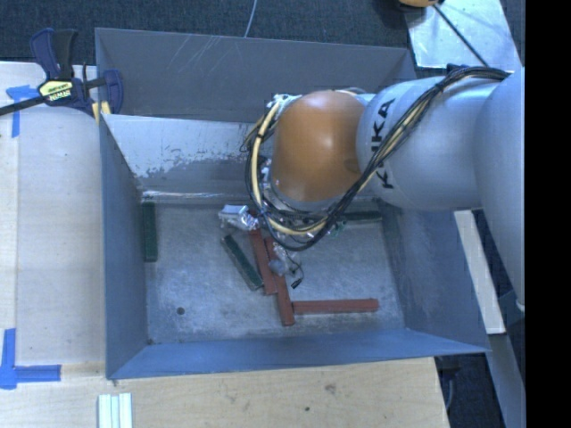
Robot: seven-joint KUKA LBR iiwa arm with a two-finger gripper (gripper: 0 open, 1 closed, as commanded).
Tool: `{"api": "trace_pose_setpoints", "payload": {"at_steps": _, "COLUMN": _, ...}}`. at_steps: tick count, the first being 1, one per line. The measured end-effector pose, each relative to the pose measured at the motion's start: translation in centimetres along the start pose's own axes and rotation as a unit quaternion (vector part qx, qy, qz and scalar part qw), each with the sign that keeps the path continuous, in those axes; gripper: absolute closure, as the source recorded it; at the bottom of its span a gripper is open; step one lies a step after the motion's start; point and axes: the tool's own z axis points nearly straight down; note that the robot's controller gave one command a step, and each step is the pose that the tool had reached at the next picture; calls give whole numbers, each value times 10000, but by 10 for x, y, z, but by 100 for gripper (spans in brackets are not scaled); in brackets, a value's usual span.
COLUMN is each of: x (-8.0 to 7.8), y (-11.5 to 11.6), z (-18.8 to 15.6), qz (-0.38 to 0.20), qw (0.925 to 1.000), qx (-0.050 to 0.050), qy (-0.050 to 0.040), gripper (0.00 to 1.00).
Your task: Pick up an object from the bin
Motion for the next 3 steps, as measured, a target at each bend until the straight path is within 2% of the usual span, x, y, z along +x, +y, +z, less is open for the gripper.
{"api": "trace_pose_setpoints", "payload": {"at_steps": 1, "x": -47, "y": -4, "z": 3, "qz": -847, "qw": 9964, "qx": -2, "qy": -11, "gripper": 100}}
{"api": "trace_pose_setpoints", "payload": {"at_steps": 2, "x": -46, "y": -3, "z": 4, "qz": -845, "qw": 9964, "qx": -18, "qy": 5, "gripper": 0}}
{"api": "trace_pose_setpoints", "payload": {"at_steps": 3, "x": -46, "y": -3, "z": 4, "qz": -844, "qw": 9964, "qx": -19, "qy": 8, "gripper": 0}}
